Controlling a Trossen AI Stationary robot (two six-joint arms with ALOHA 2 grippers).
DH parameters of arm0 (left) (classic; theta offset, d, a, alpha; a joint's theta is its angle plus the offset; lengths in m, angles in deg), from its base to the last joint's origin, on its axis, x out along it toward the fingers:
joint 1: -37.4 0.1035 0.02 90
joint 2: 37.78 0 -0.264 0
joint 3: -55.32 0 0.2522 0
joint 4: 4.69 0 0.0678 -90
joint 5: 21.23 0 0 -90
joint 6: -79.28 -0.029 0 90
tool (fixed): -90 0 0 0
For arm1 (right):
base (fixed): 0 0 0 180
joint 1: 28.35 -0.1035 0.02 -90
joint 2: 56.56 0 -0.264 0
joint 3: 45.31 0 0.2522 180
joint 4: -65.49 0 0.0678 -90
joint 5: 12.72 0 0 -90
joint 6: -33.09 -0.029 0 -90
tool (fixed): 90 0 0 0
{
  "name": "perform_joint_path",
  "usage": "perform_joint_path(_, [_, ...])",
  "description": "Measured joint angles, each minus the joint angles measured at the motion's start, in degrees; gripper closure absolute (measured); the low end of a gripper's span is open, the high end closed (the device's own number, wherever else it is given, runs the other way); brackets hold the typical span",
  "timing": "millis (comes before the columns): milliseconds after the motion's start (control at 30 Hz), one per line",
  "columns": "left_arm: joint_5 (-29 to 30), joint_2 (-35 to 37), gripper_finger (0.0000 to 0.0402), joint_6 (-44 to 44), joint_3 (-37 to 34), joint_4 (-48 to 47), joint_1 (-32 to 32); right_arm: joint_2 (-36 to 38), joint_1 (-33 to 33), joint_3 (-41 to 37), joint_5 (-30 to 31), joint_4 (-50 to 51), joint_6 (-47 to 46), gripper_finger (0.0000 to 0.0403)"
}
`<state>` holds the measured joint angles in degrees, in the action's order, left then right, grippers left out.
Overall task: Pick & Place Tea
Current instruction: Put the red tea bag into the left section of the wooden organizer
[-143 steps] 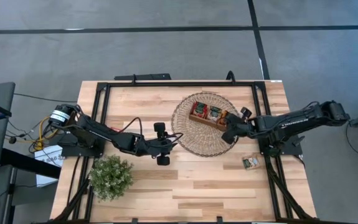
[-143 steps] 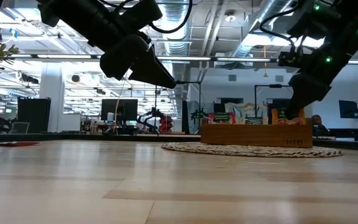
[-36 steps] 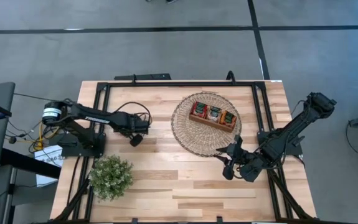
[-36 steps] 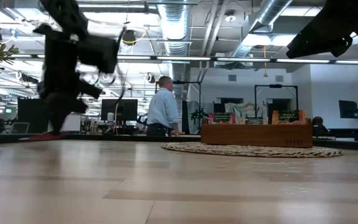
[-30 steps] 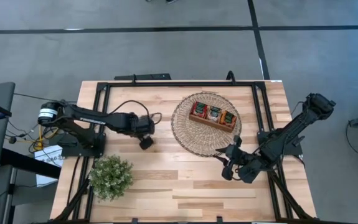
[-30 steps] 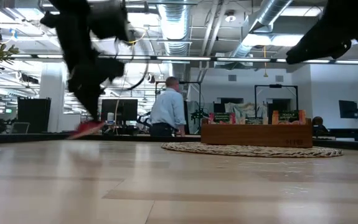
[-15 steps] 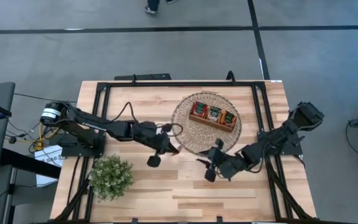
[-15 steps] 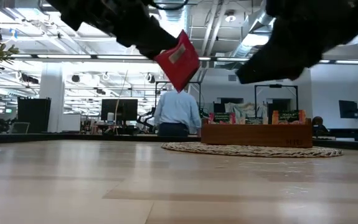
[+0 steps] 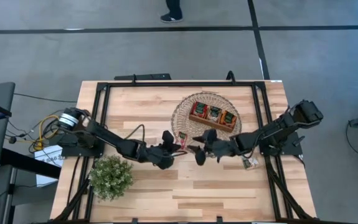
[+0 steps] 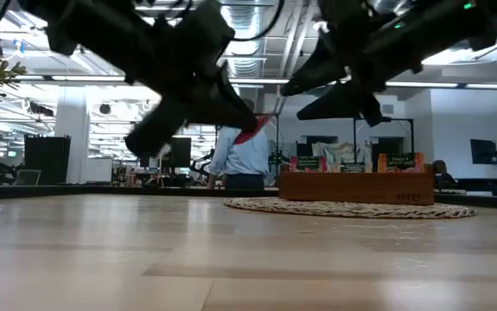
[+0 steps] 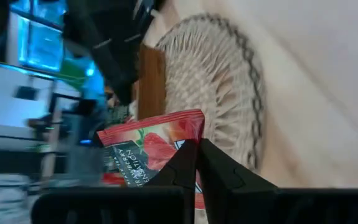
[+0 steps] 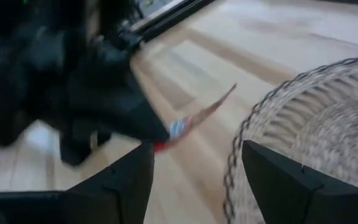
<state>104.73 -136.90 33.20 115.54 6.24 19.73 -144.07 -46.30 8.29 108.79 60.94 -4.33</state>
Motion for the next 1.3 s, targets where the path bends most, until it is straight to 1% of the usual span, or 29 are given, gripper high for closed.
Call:
perform_joint_path(67, [2.72, -2.33, 0.0401, -3.82, 0.00, 2.65, -0.02, 0.02, 1.44, 0.00, -0.60, -2.03, -0.15, 0.0174])
perform_joint_path(167, [6.42, -4.87, 0.0401, -8.14, 0.00, 6.96, 0.00, 0.07, 2.99, 0.04, -0.76, -2.14, -0.16, 0.0181])
perform_joint_path(233, [7.64, -5.79, 0.0401, -10.47, 0.02, 8.54, 0.04, 0.07, 3.66, 0.04, -0.08, -2.22, -0.19, 0.0188])
perform_joint_path(333, [7.53, -6.09, 0.0401, -11.45, 0.05, 9.38, 0.02, 0.07, 5.00, 0.04, -0.39, -1.85, -0.21, 0.0202])
perform_joint_path(467, [7.43, -6.09, 0.0401, -11.22, 1.15, 9.40, 0.00, 0.07, 6.35, 0.04, -1.11, -1.83, 0.19, 0.0227])
perform_joint_path(600, [6.74, -6.07, 0.0401, -9.89, 2.19, 9.35, 0.02, 0.02, 8.19, 0.04, -5.92, -1.75, 0.35, 0.0252])
perform_joint_path(800, [6.32, -6.07, 0.0401, -9.23, 2.43, 9.26, 0.02, -1.78, 8.74, 0.14, -6.06, -4.26, 2.44, 0.0289])
perform_joint_path(900, [6.28, -6.07, 0.0401, -9.06, 2.40, 9.27, 0.02, -2.62, 9.09, -0.11, -6.22, -2.90, 2.91, 0.0325])
perform_joint_path(967, [6.34, -6.05, 0.0401, -8.36, 2.40, 9.29, 0.04, -3.33, 9.24, 0.17, -5.76, -4.37, 4.13, 0.0356])
perform_joint_path(1033, [6.33, -6.05, 0.0401, -6.91, 2.40, 9.29, 0.04, -3.56, 9.43, 0.04, -5.64, -4.10, 6.07, 0.0388])
perform_joint_path(1067, [6.33, -6.05, 0.0401, -5.71, 2.40, 9.30, 0.04, -3.56, 9.46, 0.04, -5.66, -4.09, 7.02, 0.0395])
perform_joint_path(1167, [6.34, -6.02, 0.0398, -3.04, 2.40, 9.37, 0.04, -3.52, 9.46, 0.06, -5.55, -3.57, 7.89, 0.0394])
perform_joint_path(1233, [6.81, -5.79, 0.0389, -2.15, 2.40, 9.31, 0.07, -3.20, 9.42, 0.06, -3.72, -2.75, 10.19, 0.0400])
perform_joint_path(1300, [8.53, -5.55, 0.0373, -1.16, 2.43, 9.50, -0.07, -2.95, 9.48, 0.06, -1.33, -1.60, 11.89, 0.0400])
